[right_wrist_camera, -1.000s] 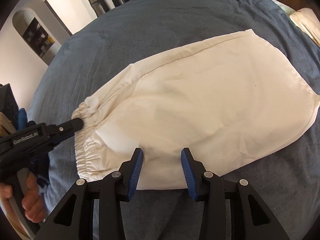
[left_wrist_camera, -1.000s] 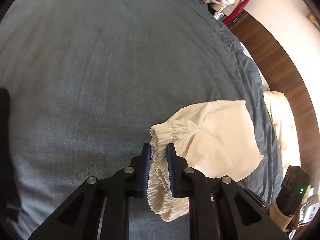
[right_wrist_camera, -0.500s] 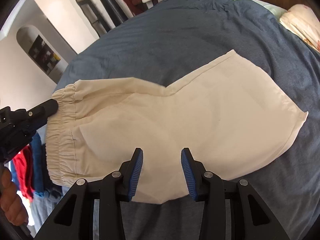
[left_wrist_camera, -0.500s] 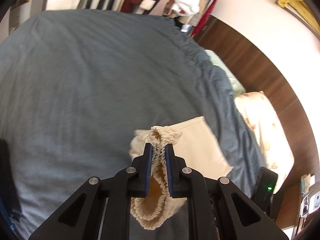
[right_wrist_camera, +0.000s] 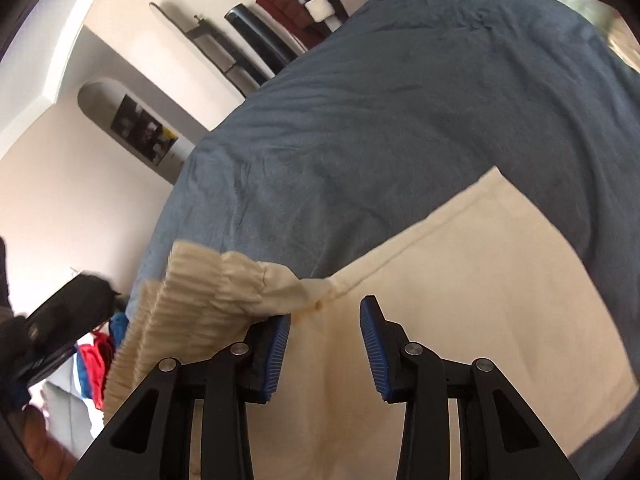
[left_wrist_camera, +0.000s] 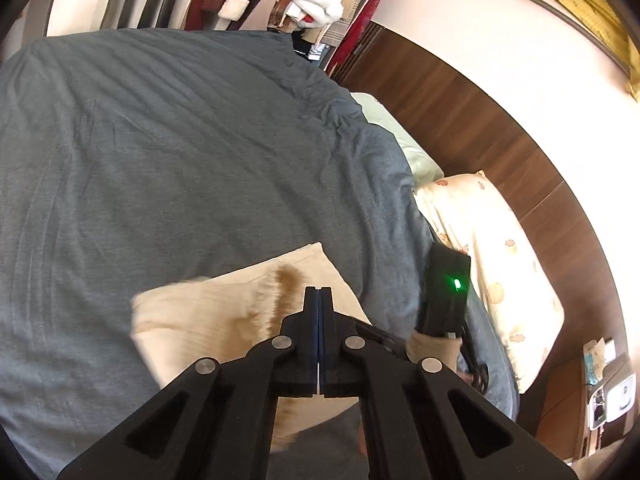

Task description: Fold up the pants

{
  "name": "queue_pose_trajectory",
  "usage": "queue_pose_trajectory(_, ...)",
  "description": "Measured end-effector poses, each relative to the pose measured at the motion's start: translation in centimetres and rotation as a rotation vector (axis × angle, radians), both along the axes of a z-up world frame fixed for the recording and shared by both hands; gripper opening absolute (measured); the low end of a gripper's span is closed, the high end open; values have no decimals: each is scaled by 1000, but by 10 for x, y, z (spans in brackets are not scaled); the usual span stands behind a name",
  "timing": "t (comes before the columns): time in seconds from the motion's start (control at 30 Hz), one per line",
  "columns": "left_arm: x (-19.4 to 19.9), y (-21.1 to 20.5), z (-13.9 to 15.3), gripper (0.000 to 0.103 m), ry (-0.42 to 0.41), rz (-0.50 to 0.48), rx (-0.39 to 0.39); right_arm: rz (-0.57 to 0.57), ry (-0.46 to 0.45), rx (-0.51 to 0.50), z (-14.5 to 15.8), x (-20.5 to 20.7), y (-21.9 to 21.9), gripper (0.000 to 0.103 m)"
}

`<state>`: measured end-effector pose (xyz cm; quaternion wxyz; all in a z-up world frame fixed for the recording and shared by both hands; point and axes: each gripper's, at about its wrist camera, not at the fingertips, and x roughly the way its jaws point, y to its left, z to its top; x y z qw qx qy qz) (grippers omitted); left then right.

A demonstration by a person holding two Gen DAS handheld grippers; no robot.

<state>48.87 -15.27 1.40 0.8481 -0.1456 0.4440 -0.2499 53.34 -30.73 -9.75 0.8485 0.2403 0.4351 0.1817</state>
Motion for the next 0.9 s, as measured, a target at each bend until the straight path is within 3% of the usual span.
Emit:
queue_pose_trajectory(0.1, -2, 0, -6, 2, -2, 12, 73, 30, 24, 32, -9, 17, -8, 39)
queue_pose_trajectory(0.2, -22, 17, -2, 3, -51, 70, 200, 23, 63, 16, -19, 24, -18, 39)
queue_pose_trajectory(0.33, -47, 46, -9, 36, -62, 167, 377, 35, 88, -38, -30, 22, -16, 39)
queue_pose_trajectory(0.37, -49, 52, -16, 36, -63, 170, 418, 41, 91, -53, -31, 21, -13, 39)
queue_pose_trajectory(0.47, -39, 64, -34, 36, -22, 152, 378, 63, 86, -103, -33, 16, -1, 39)
queue_pose_trajectory(0.67, 5, 74, -60, 36, 71, 115, 148, -19, 91, -98, -23, 4, -2, 39)
queue_pose_trajectory(0.73, 14, 76, -64, 36, 95, 134, 106, -44, 74, -107, -13, 0, -4, 39)
queue_pose_trajectory(0.8, 14, 72, -63, 36, 77, 143, 141, -26, 47, -109, -2, 3, -2, 41)
queue_pose_trajectory(0.9, 7, 68, -63, 38, 59, 135, 202, 148, 9, -145, 18, 25, 16, 49)
